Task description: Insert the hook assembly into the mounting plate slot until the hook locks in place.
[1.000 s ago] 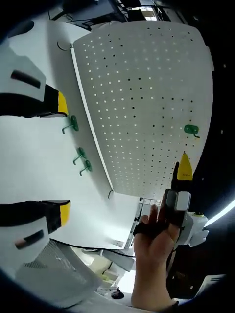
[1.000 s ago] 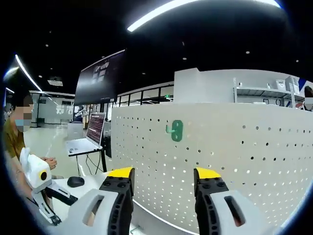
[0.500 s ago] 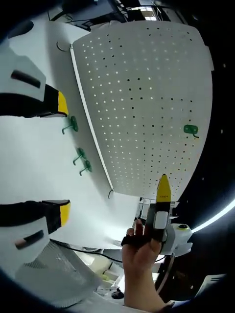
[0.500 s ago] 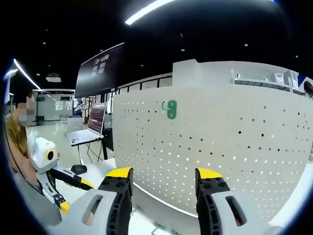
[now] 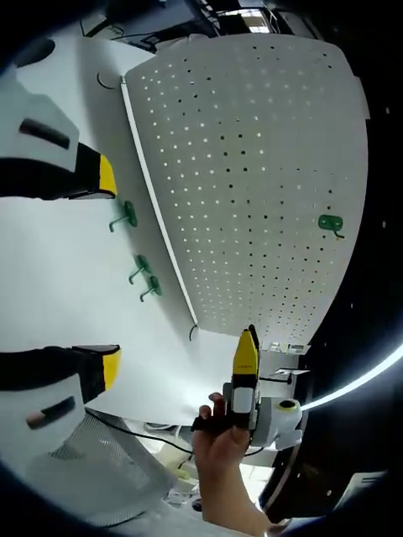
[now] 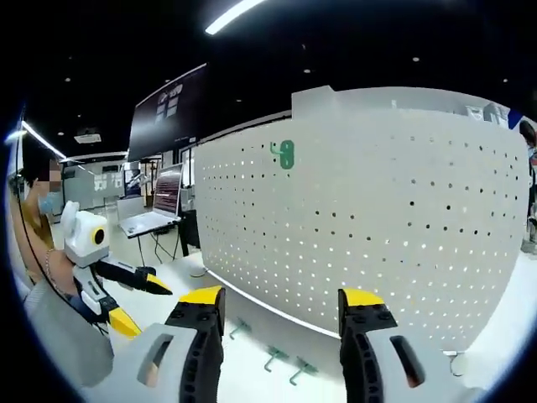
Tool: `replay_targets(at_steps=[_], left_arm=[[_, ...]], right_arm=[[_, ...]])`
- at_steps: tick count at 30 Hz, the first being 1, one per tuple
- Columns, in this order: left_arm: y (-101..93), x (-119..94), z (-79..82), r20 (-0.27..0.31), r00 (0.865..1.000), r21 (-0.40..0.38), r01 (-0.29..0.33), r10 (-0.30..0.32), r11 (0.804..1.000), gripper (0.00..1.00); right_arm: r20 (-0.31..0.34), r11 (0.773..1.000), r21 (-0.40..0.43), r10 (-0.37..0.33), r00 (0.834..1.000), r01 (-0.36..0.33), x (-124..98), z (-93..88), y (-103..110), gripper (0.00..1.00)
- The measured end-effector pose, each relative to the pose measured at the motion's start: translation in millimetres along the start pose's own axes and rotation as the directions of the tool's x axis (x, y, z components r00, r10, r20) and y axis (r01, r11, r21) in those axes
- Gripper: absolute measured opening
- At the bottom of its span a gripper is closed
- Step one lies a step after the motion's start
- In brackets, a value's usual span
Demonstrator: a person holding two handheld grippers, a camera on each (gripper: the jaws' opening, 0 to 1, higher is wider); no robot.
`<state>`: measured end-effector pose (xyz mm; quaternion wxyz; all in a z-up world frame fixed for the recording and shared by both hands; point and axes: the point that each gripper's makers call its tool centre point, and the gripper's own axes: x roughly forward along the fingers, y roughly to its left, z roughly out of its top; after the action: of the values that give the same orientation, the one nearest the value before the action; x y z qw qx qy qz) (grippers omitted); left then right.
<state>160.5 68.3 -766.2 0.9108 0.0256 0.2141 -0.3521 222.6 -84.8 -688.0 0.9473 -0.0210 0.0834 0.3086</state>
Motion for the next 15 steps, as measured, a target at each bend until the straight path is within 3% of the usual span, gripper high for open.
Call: replay_targets(at_steps=[15], left_arm=[[4.5,-5,-6.1,-0.024,1.000,0.003,-0.006,0.006,1.000,0.73]], right_arm=[[-0.082,1.000,0.025,0.004,0.997,-0.002,-33,-41.7,0,0.53]])
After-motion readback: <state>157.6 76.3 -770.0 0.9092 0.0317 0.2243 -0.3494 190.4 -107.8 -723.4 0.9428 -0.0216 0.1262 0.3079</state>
